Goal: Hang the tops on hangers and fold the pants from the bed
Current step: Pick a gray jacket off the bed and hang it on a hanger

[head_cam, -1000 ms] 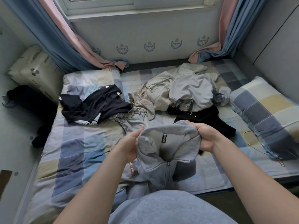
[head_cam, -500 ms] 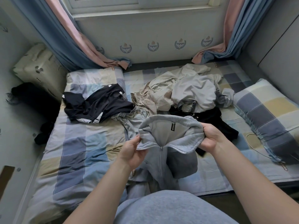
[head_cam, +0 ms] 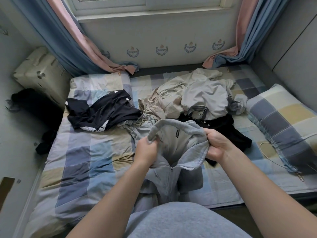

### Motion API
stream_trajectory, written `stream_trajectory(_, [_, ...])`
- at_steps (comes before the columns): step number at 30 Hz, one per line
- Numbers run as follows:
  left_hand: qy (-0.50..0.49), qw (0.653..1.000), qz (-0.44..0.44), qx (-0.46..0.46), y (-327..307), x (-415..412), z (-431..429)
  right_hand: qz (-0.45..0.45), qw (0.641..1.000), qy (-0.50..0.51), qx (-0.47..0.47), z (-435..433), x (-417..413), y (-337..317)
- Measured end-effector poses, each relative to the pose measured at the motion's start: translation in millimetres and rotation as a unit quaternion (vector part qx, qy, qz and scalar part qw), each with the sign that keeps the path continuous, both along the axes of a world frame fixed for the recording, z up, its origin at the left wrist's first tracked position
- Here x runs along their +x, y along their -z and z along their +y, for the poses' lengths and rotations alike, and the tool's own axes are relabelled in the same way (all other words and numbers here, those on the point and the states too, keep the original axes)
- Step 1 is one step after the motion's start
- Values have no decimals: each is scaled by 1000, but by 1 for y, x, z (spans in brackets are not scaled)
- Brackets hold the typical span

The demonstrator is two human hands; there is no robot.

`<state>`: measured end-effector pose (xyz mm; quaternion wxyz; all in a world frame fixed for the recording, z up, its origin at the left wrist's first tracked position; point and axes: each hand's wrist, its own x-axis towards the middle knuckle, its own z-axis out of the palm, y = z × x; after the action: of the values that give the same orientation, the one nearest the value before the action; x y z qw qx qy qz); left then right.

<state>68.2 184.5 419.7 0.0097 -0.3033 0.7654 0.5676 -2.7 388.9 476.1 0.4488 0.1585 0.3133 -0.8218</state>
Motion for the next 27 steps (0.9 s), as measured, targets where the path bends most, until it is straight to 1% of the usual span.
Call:
stream_trajectory(1, [-58, 996, -14, 66, 1, -4, -1, 7, 1000, 11, 21, 2, -1, 1])
stream_trajectory(3, [-148, 963, -47, 222, 0, -8, -7, 67, 995, 15, 71, 12, -2, 4])
stream_trajectory(5, [-162, 925, -65, 339, 0, -8, -14, 134, 983, 30, 122, 21, -1, 8])
stream_trajectory(7, [-163, 896, -80, 405, -2, -7, -14, 160, 971, 39, 175, 24, 3, 18])
stream_trajectory(9, [-161, 879, -89, 441, -7, -8, -11, 186, 942, 9, 281, 24, 9, 28])
stream_trajectory(11, [-153, 880, -82, 442, -11, -9, -8, 189, 903, -74, 378, 25, 19, 37])
stream_trajectory(12, [-153, 882, -79, 440, -12, -9, -9, 176, 895, -115, 393, 26, 23, 40])
stream_trajectory(13, [-156, 880, -77, 442, -12, -9, -10, 166, 896, -133, 391, 28, 27, 44])
stream_trajectory(15, [-157, 875, -79, 450, -14, -8, -14, 159, 901, -102, 390, 32, 28, 51])
stream_trajectory(16, [-164, 873, -82, 452, -14, -8, -16, 165, 897, -83, 403, 34, 28, 52])
stream_trajectory(17, [-175, 872, -85, 449, -12, -8, -17, 177, 885, -80, 424, 35, 28, 54])
stream_trajectory(19, [-187, 871, -89, 446, -11, -6, -17, 185, 864, -110, 454, 37, 27, 52])
stream_trajectory(21, [-181, 868, -100, 451, -11, -5, -17, 163, 872, -145, 439, 36, 28, 49])
stream_trajectory(23, [-183, 860, -108, 465, -14, -5, -17, 127, 898, -155, 392, 35, 31, 46])
stream_trajectory(25, [-198, 849, -114, 477, -15, -6, -20, 93, 938, -131, 308, 31, 36, 45])
stream_trajectory(27, [-218, 835, -118, 492, -13, -6, -23, 47, 975, -67, 207, 26, 41, 45])
